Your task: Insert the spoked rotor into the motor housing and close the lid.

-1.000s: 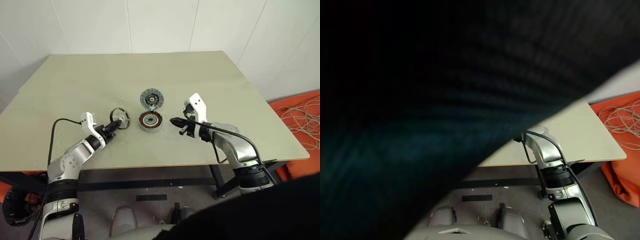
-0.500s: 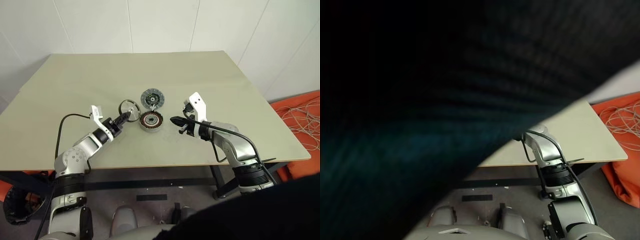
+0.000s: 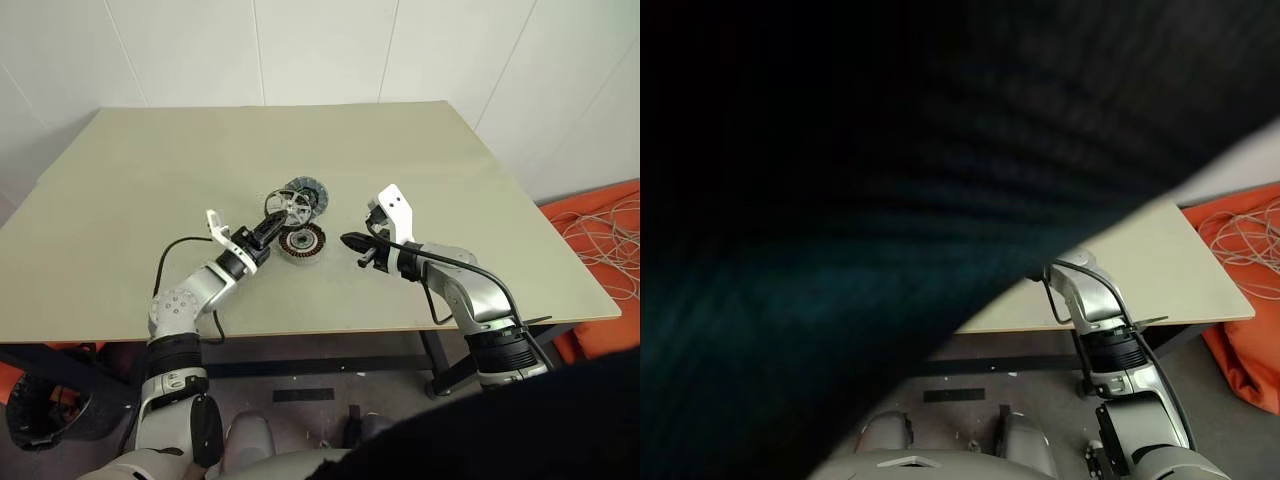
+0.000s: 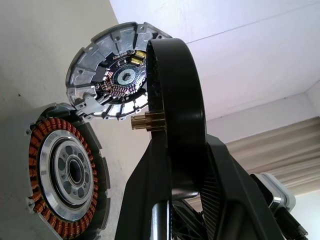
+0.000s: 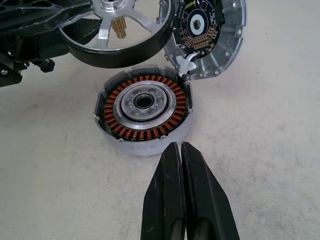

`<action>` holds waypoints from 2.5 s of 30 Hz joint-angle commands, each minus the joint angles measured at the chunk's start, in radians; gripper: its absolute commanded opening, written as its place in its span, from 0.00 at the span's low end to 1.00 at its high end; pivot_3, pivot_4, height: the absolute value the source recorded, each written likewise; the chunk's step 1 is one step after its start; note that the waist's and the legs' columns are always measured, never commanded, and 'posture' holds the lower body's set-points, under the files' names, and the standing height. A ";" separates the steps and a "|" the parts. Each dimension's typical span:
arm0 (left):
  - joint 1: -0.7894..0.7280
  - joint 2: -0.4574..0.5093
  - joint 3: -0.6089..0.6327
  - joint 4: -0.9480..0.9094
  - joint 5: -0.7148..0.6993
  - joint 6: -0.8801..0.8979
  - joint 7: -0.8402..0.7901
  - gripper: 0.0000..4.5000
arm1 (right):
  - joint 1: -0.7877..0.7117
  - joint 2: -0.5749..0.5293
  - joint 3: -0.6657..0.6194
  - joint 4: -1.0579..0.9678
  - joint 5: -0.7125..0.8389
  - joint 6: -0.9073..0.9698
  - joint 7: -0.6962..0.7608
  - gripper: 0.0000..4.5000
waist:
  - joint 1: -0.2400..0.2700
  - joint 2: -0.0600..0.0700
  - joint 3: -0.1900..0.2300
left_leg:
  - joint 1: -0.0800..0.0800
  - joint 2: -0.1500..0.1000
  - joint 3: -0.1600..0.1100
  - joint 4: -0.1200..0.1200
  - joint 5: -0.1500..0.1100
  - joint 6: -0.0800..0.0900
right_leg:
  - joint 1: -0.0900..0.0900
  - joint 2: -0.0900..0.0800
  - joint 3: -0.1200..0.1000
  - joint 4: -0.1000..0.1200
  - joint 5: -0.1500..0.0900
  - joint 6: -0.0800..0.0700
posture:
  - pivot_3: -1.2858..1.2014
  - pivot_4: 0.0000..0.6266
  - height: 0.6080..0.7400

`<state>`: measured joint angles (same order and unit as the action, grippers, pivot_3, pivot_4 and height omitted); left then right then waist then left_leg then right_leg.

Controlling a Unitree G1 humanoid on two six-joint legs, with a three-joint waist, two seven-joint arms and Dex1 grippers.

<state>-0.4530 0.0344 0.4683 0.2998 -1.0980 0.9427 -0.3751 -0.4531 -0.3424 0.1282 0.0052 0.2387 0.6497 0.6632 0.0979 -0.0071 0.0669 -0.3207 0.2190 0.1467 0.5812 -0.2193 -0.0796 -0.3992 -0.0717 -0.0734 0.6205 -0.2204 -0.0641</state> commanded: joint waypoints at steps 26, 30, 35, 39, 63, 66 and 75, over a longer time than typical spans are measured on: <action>-0.043 -0.014 -0.039 0.083 0.029 0.048 0.036 0.09 | -0.002 -0.005 -0.014 -0.036 0.008 -0.016 -0.014 0.00 | 0.002 0.000 0.000 | -0.002 0.000 0.000 0.000 0.000 0.001 | -0.001 0.000 0.000 -0.002 0.001 0.002 | 0.52 0.00 1.00; -0.042 -0.020 -0.046 0.088 0.041 0.045 0.040 0.09 | -0.008 -0.005 -0.013 -0.032 0.007 -0.017 -0.014 0.00 | 0.002 0.000 0.000 | -0.002 0.000 0.000 0.000 0.000 0.001 | -0.001 0.000 0.000 -0.002 0.001 0.002 | 0.52 0.00 1.00; -0.046 -0.025 -0.051 0.097 0.061 0.033 0.042 0.09 | -0.008 -0.005 -0.012 -0.036 0.006 -0.016 -0.015 0.00 | 0.002 0.000 0.000 | -0.002 0.000 0.000 0.000 0.000 0.001 | -0.001 0.000 0.000 -0.002 0.001 0.002 | 0.52 0.00 1.00; -0.054 -0.028 -0.051 0.116 0.081 0.020 0.051 0.09 | -0.010 -0.005 -0.013 -0.035 0.006 -0.018 -0.017 0.00 | 0.002 0.000 0.000 | -0.003 0.000 0.000 0.000 0.000 0.001 | -0.001 0.000 0.000 -0.002 0.001 0.002 | 0.52 0.00 1.00; 0.005 0.064 0.040 -0.034 -0.029 0.129 0.086 0.70 | -0.016 0.007 -0.008 -0.015 0.001 -0.032 -0.021 0.00 | 0.000 0.000 0.000 | -0.003 -0.001 -0.001 0.000 0.000 0.001 | -0.001 -0.001 0.000 -0.002 0.002 0.003 | 0.52 0.00 1.00; 0.042 0.086 0.056 -0.093 -0.064 0.161 0.104 0.70 | -0.015 0.010 -0.008 -0.014 0.001 -0.032 -0.022 0.00 | 0.000 0.000 0.000 | -0.004 -0.001 -0.001 0.000 0.000 0.001 | -0.001 -0.001 0.000 -0.002 0.002 0.003 | 0.52 0.00 1.00; 0.076 0.144 -0.028 -0.210 0.020 0.064 0.038 0.70 | -0.024 0.016 -0.003 0.005 -0.004 -0.041 -0.020 0.00 | 0.001 0.000 0.000 | -0.003 -0.001 -0.001 0.001 0.000 0.001 | -0.001 -0.001 0.000 -0.002 0.002 0.003 | 0.52 0.00 1.00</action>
<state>-0.3731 0.1681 0.4739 0.1482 -1.1073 1.0462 -0.2975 -0.4518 -0.3276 0.1302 0.0229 0.2341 0.6316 0.6427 0.0991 -0.0067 0.0667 -0.3241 0.2177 0.1461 0.5820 -0.2192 -0.0783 -0.4005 -0.0730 -0.0737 0.6185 -0.2186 -0.0612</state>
